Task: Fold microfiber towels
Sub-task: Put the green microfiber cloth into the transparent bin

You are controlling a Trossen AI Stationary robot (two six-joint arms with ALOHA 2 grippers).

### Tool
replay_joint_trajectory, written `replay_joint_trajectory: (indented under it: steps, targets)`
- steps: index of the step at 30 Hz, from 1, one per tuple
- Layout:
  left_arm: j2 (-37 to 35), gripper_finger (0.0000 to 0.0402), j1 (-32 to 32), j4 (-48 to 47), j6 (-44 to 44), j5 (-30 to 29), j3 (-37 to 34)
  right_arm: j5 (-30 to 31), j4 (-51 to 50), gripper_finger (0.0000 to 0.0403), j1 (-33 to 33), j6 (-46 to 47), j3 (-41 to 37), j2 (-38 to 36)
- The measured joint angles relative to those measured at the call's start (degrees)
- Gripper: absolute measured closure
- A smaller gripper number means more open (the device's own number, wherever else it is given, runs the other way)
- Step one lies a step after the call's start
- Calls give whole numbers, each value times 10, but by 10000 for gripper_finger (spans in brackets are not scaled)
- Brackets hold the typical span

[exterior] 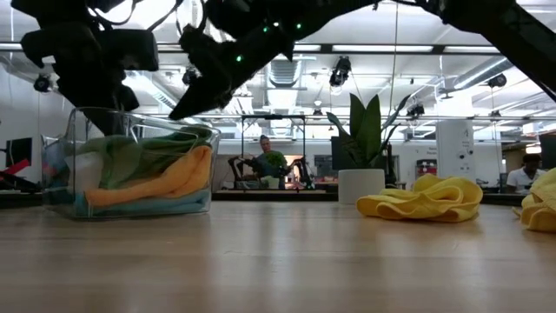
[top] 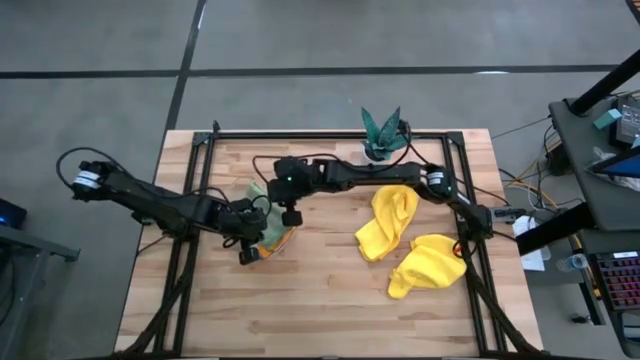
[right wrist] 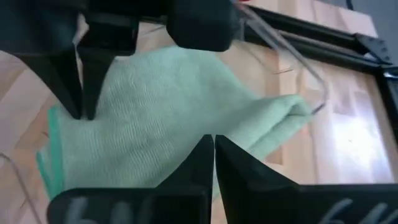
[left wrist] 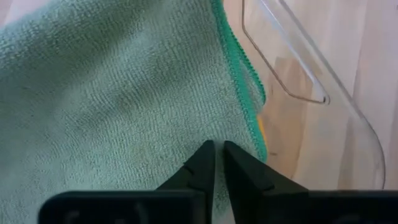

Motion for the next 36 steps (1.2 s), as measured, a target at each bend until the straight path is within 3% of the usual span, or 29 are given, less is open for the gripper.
replay_joint_trajectory:
  steps: [19,27,36]
  targets:
    - [58,401,0,25,-17,44,-1,-2,-2,394,0,2,-2,48]
    - [14,402,0,11,-17,48,12,4,-14,394,-3,-15,12,48]
    - [-71,402,0,-17,-30,46,17,26,-94,394,-3,-44,63,47]
